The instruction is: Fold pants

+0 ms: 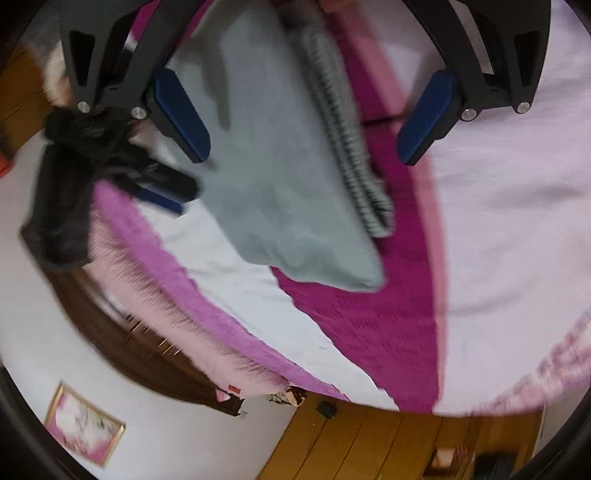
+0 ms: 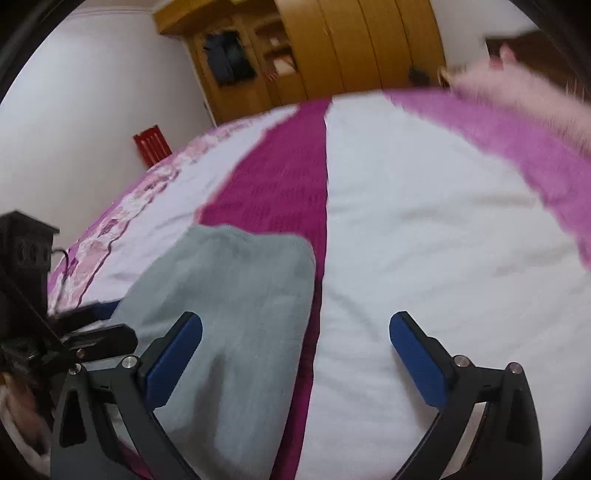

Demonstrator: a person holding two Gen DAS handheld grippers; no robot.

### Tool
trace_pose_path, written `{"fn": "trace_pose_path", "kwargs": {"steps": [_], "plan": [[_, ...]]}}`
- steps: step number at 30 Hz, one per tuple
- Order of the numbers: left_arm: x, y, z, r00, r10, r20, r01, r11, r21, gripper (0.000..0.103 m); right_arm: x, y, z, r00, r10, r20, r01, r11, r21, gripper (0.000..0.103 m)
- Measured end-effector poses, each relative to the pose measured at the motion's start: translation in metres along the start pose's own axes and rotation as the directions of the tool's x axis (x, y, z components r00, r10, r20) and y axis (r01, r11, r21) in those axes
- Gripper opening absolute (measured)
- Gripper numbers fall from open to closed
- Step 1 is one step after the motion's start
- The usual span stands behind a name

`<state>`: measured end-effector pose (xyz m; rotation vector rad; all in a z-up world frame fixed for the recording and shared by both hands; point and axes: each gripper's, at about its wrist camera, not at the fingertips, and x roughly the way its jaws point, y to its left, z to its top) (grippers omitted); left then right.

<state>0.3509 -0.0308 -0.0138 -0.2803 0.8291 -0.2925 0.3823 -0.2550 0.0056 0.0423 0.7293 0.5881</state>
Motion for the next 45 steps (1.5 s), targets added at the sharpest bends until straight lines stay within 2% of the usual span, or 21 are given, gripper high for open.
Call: {"fn": "trace_pose_path", "kwargs": {"steps": [2,7,13,20,27,33,40,45], "plan": [[-0.017,-0.007,0.001,0.999,0.035,0.031,-0.036,0.999,0.028,0.103,-0.016,0.005,0.002,1.000,-0.004,0.021,0.004,1.000,-0.014,0.101],[-0.061,-0.032,0.013,0.989,0.063,0.134,-0.070,0.996,0.049,0.103,-0.054,0.021,0.014,0.998,0.004,0.056,-0.002,1.000,-0.032,0.101],[-0.112,-0.063,0.018,0.971,0.086,0.222,-0.109,0.990,0.094,0.103,-0.104,0.048,0.021,0.981,0.012,0.193,0.007,0.995,-0.099,0.101],[-0.143,-0.091,-0.004,0.956,0.097,0.276,-0.142,0.979,0.146,0.103,-0.142,0.068,0.003,0.971,0.033,0.238,-0.003,0.992,-0.123,0.101],[-0.135,-0.105,-0.051,0.942,0.157,0.297,-0.218,0.958,0.187,0.103,-0.146,0.083,-0.051,0.971,0.008,0.239,0.036,0.984,-0.177,0.102],[-0.105,-0.095,-0.088,0.952,0.153,0.266,-0.203,0.964,0.172,0.103,-0.118,0.079,-0.092,0.983,0.003,0.185,0.029,0.985,-0.169,0.102],[-0.069,-0.068,-0.106,0.965,0.138,0.224,-0.166,0.980,0.112,0.103,-0.094,0.066,-0.110,0.987,-0.054,0.152,0.073,0.989,-0.125,0.102],[-0.055,-0.066,-0.113,0.958,0.183,0.220,-0.211,0.971,0.113,0.103,-0.082,0.059,-0.110,0.991,-0.071,0.113,0.083,0.992,-0.099,0.102]]}}
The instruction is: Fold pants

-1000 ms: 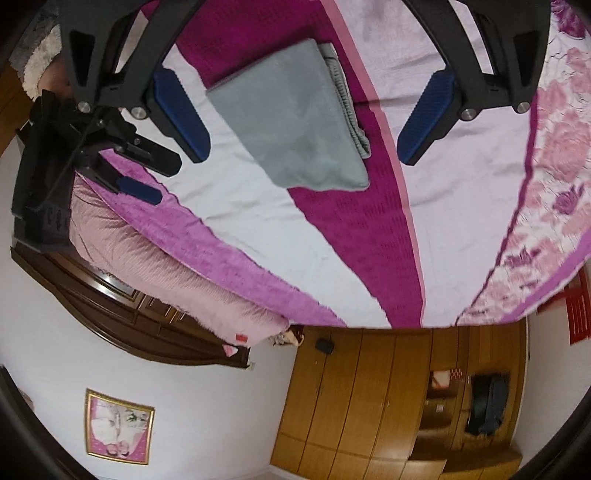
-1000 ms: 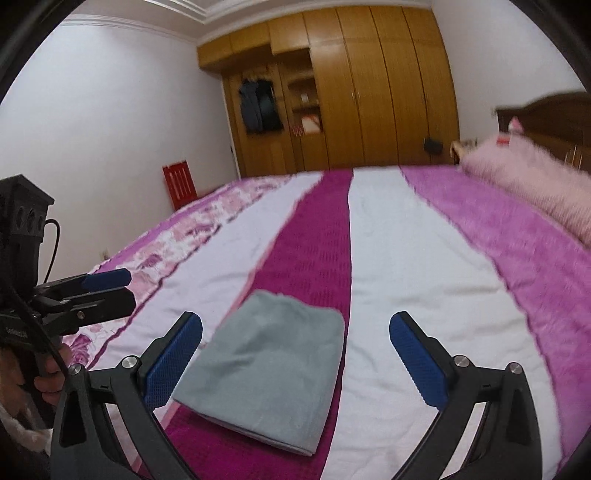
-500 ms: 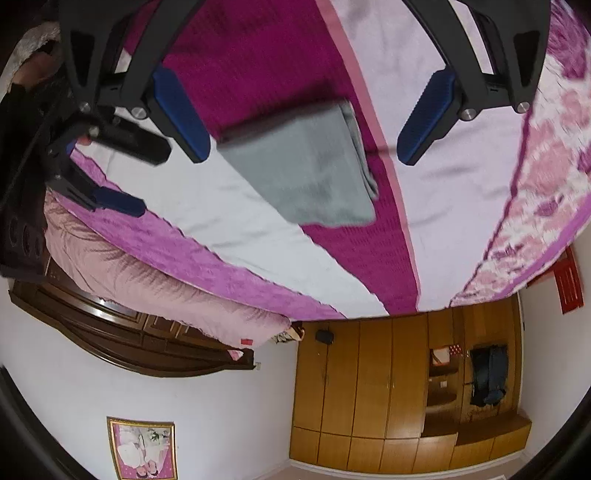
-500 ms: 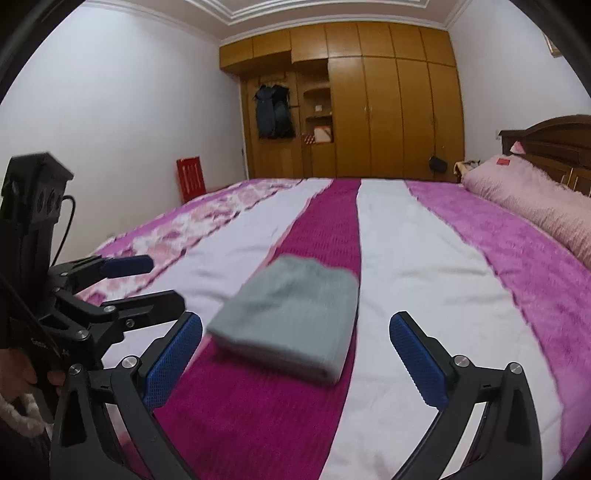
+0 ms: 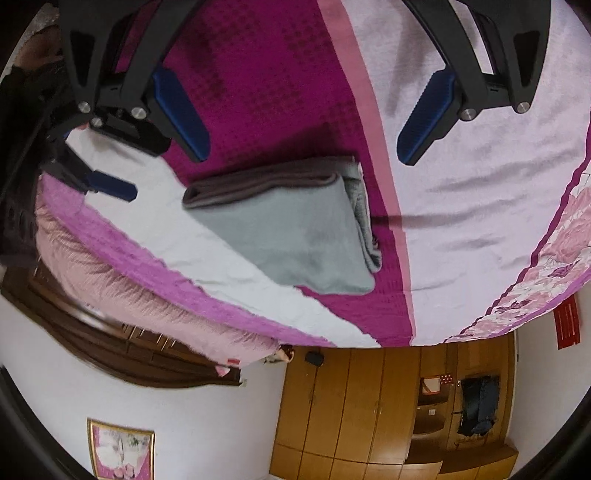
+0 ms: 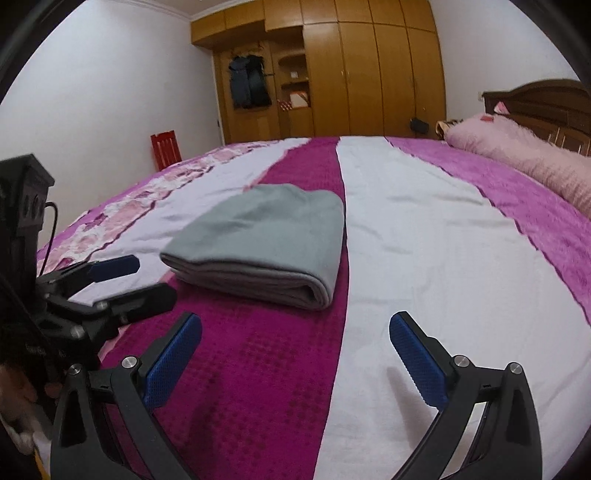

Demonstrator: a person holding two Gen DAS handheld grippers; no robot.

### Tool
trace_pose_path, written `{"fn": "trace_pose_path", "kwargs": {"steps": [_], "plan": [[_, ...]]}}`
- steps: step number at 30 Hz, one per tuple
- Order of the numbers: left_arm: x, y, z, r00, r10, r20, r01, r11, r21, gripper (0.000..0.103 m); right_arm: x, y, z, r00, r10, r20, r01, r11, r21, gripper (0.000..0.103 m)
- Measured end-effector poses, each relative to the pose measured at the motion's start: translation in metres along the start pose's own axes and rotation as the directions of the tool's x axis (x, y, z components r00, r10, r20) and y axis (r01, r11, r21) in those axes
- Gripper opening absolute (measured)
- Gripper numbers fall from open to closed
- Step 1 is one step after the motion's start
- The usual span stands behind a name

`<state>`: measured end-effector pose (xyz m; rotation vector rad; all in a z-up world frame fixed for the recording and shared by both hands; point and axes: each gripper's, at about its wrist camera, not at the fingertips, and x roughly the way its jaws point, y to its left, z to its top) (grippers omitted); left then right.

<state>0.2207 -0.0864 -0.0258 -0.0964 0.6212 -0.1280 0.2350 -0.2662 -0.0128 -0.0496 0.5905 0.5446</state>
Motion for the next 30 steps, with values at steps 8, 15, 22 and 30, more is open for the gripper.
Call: {"fn": "trace_pose_path", "kwargs": {"steps": [8,15,22,30], "plan": [[0.0020,-0.0043,-0.0023,1.000,0.025,0.010,-0.026,1.000,0.017,0.103,-0.0011,-0.0045,-0.0017,1.000,0.010,0.005,-0.010,1.000,0.020,0.102],[0.0022,-0.0064,-0.0023,0.999,0.034,0.008,-0.034,0.999,0.021,0.103,-0.0010,-0.0023,-0.0009,1.000,0.004,0.002,-0.004,1.000,0.016,0.102],[0.0022,-0.0063,-0.0023,0.999,0.036,0.009,-0.036,0.999,0.018,0.103,-0.0006,-0.0020,-0.0011,1.000,0.002,0.001,-0.002,1.000,0.016,0.102],[0.0021,-0.0063,-0.0023,0.999,0.037,0.008,-0.037,0.999,0.017,0.103,0.0000,-0.0022,-0.0024,1.000,0.004,-0.002,-0.004,1.000,0.018,0.102]]}}
